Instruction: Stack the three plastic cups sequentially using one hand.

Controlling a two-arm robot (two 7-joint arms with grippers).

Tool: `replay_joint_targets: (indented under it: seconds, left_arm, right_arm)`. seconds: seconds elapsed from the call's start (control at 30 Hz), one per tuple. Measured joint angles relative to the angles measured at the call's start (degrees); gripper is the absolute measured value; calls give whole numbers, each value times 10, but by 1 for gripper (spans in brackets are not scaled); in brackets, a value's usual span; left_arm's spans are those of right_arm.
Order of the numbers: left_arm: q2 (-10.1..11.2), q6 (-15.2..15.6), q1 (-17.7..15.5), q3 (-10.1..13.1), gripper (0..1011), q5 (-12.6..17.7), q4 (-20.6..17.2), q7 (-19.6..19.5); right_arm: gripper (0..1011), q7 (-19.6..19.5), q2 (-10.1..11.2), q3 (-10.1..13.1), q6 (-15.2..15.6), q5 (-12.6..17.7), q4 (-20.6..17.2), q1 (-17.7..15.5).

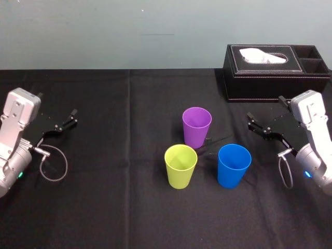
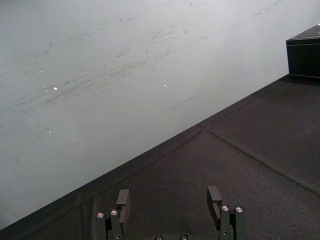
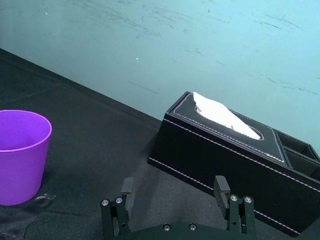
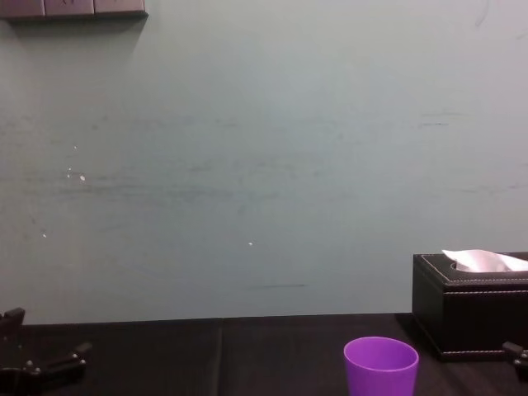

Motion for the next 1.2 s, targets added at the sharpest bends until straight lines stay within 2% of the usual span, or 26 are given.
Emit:
replay_joint_targets:
  seconds: [1.2]
  left_arm:
    - [0, 0, 0, 0, 1011, 0, 0, 0]
  right_arm:
    - [1003, 0, 0, 0, 0, 0, 0, 0]
